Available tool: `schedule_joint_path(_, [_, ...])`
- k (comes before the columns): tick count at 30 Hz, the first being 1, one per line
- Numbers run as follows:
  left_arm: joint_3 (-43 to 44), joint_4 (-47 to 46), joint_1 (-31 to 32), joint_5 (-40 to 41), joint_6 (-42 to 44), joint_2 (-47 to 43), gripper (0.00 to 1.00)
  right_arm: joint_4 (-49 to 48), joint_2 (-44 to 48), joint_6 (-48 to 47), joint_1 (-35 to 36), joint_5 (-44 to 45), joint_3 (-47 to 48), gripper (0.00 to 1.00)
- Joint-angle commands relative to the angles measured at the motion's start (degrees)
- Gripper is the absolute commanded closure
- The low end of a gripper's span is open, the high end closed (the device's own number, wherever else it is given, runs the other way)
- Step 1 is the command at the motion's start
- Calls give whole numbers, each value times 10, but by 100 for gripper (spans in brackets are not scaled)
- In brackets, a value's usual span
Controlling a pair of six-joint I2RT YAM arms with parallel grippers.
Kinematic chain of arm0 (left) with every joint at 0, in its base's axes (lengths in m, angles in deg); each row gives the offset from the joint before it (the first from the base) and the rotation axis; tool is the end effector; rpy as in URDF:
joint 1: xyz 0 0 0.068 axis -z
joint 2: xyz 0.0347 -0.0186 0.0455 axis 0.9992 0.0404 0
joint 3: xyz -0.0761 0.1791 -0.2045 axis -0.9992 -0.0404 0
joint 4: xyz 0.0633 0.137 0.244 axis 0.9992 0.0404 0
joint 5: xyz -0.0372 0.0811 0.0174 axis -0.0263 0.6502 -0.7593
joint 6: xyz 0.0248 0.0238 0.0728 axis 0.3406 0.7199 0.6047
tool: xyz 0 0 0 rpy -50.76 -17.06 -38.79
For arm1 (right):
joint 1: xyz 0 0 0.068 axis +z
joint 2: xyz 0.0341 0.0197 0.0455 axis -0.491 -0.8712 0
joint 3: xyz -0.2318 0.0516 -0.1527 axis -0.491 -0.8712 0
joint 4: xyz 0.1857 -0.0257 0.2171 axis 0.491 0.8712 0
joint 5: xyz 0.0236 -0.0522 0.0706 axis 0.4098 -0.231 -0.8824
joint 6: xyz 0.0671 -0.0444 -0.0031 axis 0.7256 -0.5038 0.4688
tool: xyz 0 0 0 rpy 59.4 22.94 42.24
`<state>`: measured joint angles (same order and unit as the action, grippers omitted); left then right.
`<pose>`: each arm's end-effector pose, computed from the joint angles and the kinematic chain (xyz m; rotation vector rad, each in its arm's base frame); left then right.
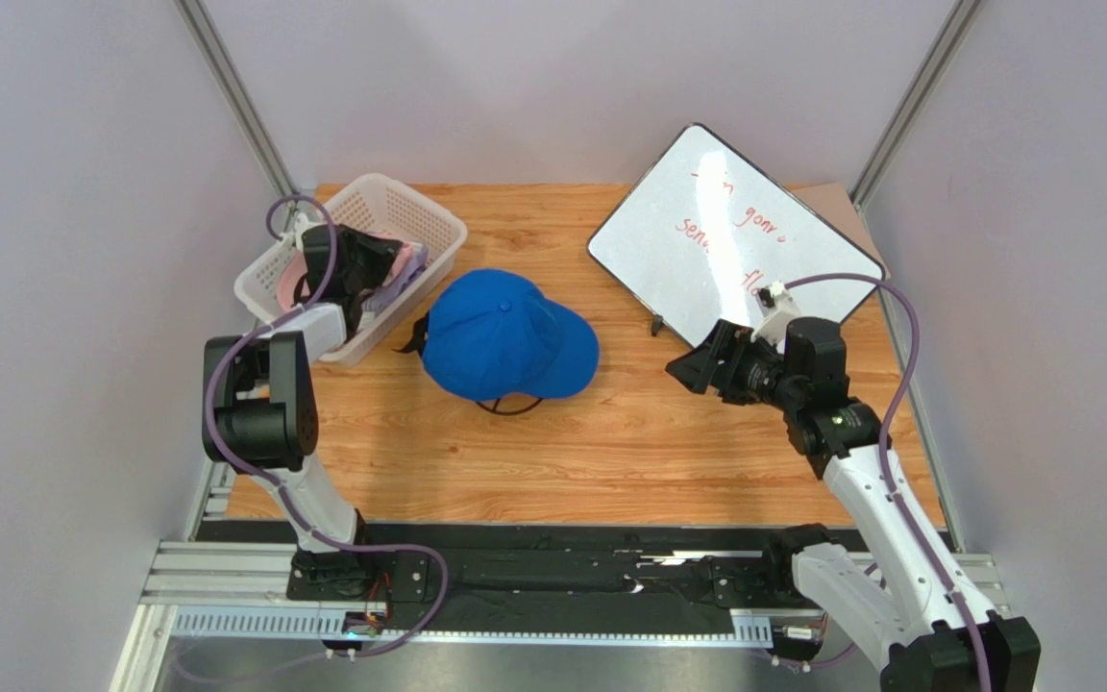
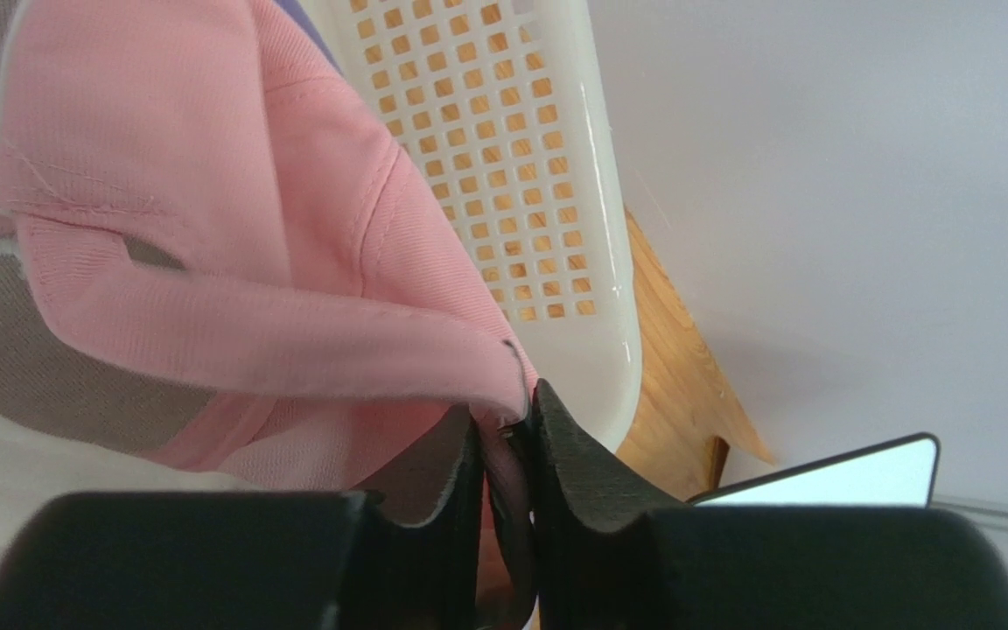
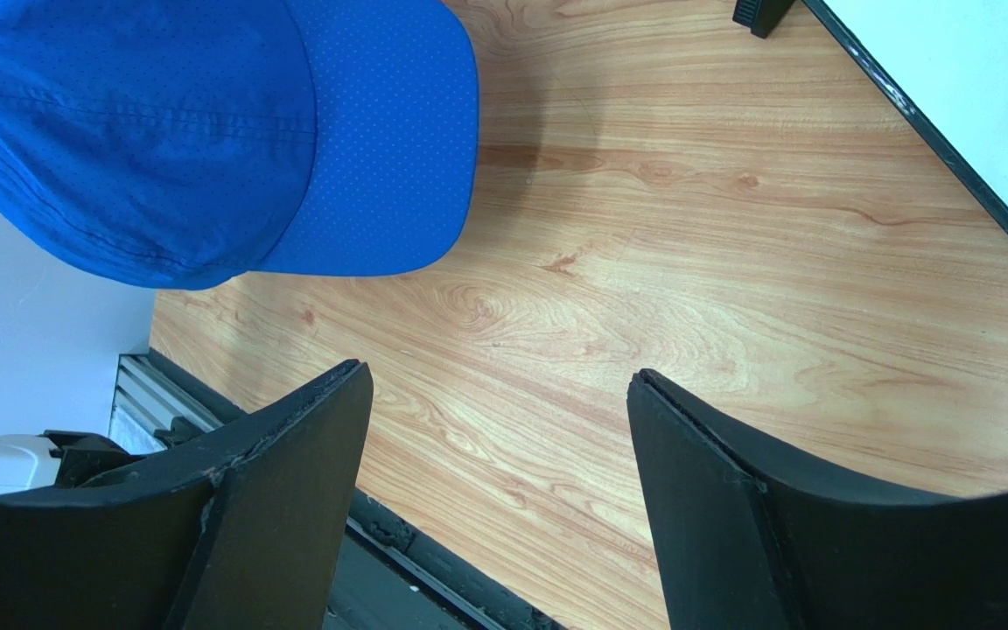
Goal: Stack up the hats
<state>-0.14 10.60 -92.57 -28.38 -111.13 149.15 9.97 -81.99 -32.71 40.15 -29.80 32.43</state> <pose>0.4447 0.0299 0.1912 -1.0089 1.7284 -0.7489 0.2228 0.0723 0.2539 0.0694 2.1844 0.8627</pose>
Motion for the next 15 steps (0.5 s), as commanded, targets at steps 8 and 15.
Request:
schedule_joint_path(8, [14, -61, 1, -11, 54, -74, 100, -9, 1, -17, 1, 3, 20, 23])
schedule_joint_path(15, [67, 49, 1, 16, 161, -218, 100, -7, 4, -18, 1, -15, 50, 23])
